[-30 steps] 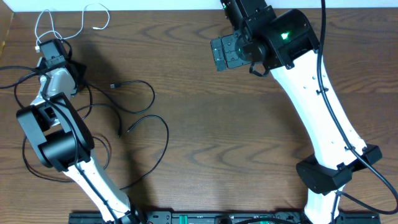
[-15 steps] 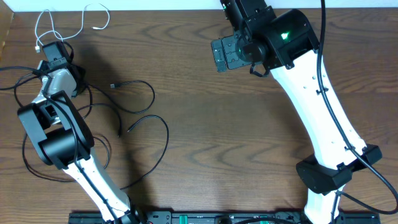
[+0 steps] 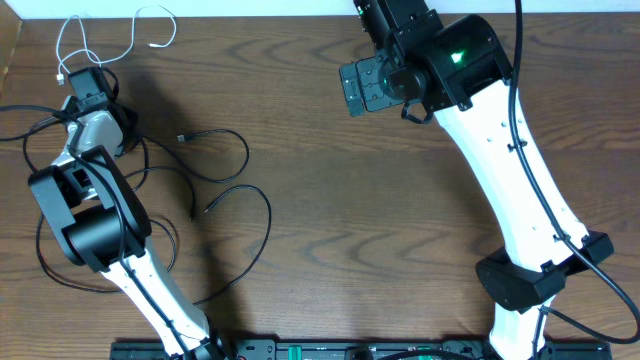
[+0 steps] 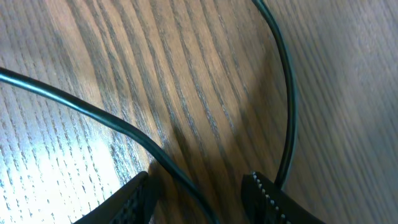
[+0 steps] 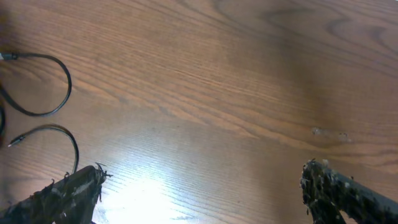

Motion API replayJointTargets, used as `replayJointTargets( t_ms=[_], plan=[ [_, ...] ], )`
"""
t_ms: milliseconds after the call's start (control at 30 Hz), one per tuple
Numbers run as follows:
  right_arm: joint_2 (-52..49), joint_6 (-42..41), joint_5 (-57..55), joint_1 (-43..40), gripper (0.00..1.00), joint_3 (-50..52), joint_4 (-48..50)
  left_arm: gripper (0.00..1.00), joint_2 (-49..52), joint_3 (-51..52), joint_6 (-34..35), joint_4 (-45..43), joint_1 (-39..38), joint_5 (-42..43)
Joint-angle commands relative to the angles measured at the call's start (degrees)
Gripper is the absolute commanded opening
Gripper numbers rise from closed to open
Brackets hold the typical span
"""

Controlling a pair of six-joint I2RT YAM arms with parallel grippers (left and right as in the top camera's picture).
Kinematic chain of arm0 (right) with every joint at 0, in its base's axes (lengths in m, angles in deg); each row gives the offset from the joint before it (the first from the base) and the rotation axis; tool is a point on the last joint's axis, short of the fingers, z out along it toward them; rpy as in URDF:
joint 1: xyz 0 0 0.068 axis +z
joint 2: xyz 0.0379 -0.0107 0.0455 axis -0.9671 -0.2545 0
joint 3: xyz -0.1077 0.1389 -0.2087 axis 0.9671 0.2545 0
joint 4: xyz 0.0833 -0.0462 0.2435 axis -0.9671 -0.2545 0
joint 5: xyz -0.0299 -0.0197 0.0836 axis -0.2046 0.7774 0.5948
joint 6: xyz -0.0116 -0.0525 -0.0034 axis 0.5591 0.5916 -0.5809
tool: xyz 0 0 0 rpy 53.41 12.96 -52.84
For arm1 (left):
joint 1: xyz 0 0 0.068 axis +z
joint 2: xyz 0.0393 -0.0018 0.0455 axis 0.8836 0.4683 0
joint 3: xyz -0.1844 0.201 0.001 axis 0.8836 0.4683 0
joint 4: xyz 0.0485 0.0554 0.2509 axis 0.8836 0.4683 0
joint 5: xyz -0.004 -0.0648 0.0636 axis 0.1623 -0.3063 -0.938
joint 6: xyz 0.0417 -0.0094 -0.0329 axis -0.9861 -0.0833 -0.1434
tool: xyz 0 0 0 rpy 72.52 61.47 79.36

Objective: Untangle cables

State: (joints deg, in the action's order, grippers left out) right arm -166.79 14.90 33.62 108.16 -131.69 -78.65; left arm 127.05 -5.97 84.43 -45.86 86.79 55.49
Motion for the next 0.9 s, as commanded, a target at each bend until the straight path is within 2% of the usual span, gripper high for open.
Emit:
replayJointTargets(
  t_ms=[0, 267, 500, 633, 700, 867],
  plan=[
    [-0.9, 0.5, -0.7, 0.1, 0.99, 0.0, -0.2, 0.49, 2.0, 0.0, -4.1, 1.0, 0.4, -1.0],
    [-0.9, 0.5, -0.7, 0.1, 0.99, 0.0, 0.1, 0.49, 2.3, 0.0, -4.4, 3.0, 0.2, -0.9],
    [-0.9, 0.5, -0.7, 0.1, 0.99, 0.0, 0.1, 0.44, 2.9, 0.0, -8.9, 4.2, 0.2, -0.9],
    [-0.9, 0.5, -0.7, 0.1, 0.99, 0.0, 0.1, 0.26, 2.8, 0.0, -8.9, 4.2, 0.2, -0.9],
    [-0.9, 0.5, -0.7, 0.1, 0.99, 0.0, 0.1, 0.08, 2.8, -0.1, -8.8, 4.0, 0.2, -0.4],
    [-0.9, 0.5, -0.7, 0.1, 0.99, 0.0, 0.1, 0.07, 0.7, -1.4, -10.4, 3.7, 0.5, 3.7]
  ],
)
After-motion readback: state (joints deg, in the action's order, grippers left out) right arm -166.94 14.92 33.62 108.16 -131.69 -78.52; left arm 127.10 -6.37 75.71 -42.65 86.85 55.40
